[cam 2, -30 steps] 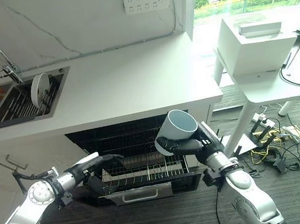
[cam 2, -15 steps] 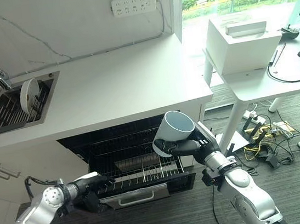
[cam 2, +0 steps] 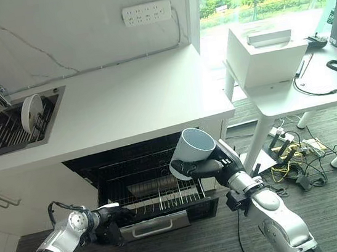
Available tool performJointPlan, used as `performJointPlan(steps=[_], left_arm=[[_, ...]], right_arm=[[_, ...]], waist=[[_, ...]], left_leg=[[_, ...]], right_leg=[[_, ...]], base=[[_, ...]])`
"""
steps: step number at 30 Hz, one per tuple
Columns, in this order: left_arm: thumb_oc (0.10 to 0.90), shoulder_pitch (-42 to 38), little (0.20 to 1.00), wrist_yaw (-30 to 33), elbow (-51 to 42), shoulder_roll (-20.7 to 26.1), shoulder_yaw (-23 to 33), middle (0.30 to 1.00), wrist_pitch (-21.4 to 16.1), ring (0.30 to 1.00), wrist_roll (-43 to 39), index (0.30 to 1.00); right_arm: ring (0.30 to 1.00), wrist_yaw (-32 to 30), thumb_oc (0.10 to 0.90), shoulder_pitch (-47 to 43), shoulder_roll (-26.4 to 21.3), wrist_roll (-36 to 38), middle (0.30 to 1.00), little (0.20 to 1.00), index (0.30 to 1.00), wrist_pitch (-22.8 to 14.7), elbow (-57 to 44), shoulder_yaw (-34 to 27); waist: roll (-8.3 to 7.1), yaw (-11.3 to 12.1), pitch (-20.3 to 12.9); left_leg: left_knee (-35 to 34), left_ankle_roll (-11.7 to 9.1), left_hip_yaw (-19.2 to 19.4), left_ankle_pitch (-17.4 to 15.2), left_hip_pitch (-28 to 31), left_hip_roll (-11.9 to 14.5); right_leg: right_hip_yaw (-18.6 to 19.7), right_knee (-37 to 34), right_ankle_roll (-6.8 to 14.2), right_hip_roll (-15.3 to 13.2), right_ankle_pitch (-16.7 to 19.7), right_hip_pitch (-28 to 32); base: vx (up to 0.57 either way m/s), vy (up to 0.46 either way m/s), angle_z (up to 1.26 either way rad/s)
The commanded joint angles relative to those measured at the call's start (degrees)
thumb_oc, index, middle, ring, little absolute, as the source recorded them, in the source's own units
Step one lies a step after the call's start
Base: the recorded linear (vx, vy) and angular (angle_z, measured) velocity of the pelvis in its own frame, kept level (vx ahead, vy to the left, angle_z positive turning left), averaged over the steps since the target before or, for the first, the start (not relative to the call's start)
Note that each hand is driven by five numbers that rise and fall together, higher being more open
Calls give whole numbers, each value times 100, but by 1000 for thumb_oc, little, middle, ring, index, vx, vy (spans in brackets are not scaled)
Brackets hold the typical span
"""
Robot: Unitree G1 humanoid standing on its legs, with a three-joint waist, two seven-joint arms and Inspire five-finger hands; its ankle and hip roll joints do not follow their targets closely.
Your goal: Place the dishes in the dishwasher.
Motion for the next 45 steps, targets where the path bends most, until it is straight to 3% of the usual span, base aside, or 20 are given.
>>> performJointPlan(steps=[1, 7, 8, 11, 12, 16, 17, 19, 23, 25, 26, 34, 41, 45], left_arm=[[800, 649, 900, -1977, 6, 116, -485, 900, 557, 900, 287, 900], [800, 713, 900, -3103, -852, 628, -718, 900, 717, 900, 1219, 900], [800, 682, 900, -3794, -1420, 915, -757, 900, 883, 900, 1552, 900], [800, 630, 900, -4342, -2198, 1121, -627, 900, 1192, 900, 1674, 900], [800, 648, 900, -4096, -2415, 1210, -479, 900, 1234, 900, 1397, 900], [800, 717, 900, -2155, -3088, 1380, 548, 900, 1355, 900, -513, 900], [800, 798, 900, -1311, -3392, 1511, 1158, 900, 1287, 900, -1622, 900], [800, 866, 900, -675, -3585, 1646, 1848, 900, 1152, 900, -2719, 900], [800, 1067, 900, 429, -3625, 1596, 2727, 900, 572, 900, -3998, 900], [800, 1316, 900, 1317, -3730, 1231, 3202, 900, -212, 900, -4855, 900], [800, 1396, 900, 1546, -3783, 1082, 3294, 900, -429, 900, -5110, 900], [800, 1277, 900, 2753, -4017, -257, 3333, 900, -1641, 900, -6426, 900], [800, 1492, 900, 2767, -4125, -477, 3317, 900, -1746, 900, -6650, 900], [800, 1502, 900, 2698, -4144, -478, 3278, 900, -1799, 900, -6748, 900]], right_arm=[[300, 95, 400, -855, 224, 30, 300, 300, 300, -431, -581, -288], [300, 29, 400, -922, 105, 86, 300, 300, 300, -390, -582, -373], [300, -65, 400, -939, 56, 78, 300, 300, 300, -392, -584, -347], [300, -152, 400, -920, 72, 22, 300, 300, 300, -418, -581, -322], [300, -167, 400, -899, 46, 30, 300, 300, 300, -423, -590, -339], [300, -162, 400, -633, -47, -113, 300, 300, 300, -484, -630, -511], [300, -100, 400, -475, -136, -157, 300, 300, 300, -523, -620, -693], [300, -49, 400, -336, -218, -228, 300, 300, 300, -544, -571, -873], [300, -46, 400, -283, -209, -520, 300, 300, 300, -496, -331, -1005], [300, -114, 400, -342, -176, -860, 300, 300, 300, -358, -22, -1028], [300, -122, 400, -355, -157, -947, 300, 300, 300, -342, 90, -1042], [300, -431, 400, -885, 124, -1602, 300, 300, 300, -214, 1495, -626], [300, -431, 400, -899, 229, -1758, 300, 300, 300, 1, 2100, -368], [300, -447, 400, -999, 255, -1814, 300, 300, 300, -144, 2604, -286]], waist=[[-107, -72, -81], [-79, -16, -1], [-75, 28, 11], [-75, 83, 24], [-76, 103, 31], [-78, 188, 21], [-75, 237, 25], [-74, 296, 23], [-96, 407, -6], [-154, 535, -39], [-171, 563, -44], [-417, 824, 53], [-521, 925, 117], [-538, 990, 138]], left_leg=[[546, 106, -64, -978, -65, 222], [546, 112, -116, -986, -97, 193], [546, 112, -150, -988, -115, 175], [546, 105, -187, -982, -126, 161], [546, 101, -196, -975, -130, 157], [546, 81, -227, -940, -147, 144], [546, 70, -244, -923, -156, 136], [546, 56, -258, -906, -156, 133], [546, 36, -305, -886, -164, 120], [546, 20, -401, -873, -205, 98], [546, 16, -428, -873, -212, 91], [546, -41, -662, -847, -337, 75], [546, -15, -780, -864, -331, 25], [546, -41, -797, -847, -344, 61]], right_leg=[[113, -535, 788, -175, -189, 363], [60, -535, 793, -189, -204, 376], [20, -535, 802, -206, -208, 384], [-51, -535, 808, -231, -210, 407], [-75, -535, 804, -238, -209, 416], [-164, -535, 805, -273, -203, 452], [-195, -535, 804, -294, -188, 463], [-237, -535, 803, -326, -175, 490], [-305, -535, 801, -379, -181, 525], [-378, -535, 776, -421, -200, 541], [-391, -535, 764, -426, -208, 550], [-553, -535, 686, -483, -191, 520], [-556, -535, 658, -430, -195, 549], [-599, -535, 646, -428, -203, 557]], base=[[0, 0, 0], [-4, 4, 2], [-15, 9, 6], [-12, 2, 8], [-9, -3, 5], [-1, -5, 12], [17, 3, 15], [24, 8, 12], [25, 7, 14], [28, -9, 14], [24, -17, 18], [-15, -39, 11], [-1, -43, 9], [2, -25, 2]])
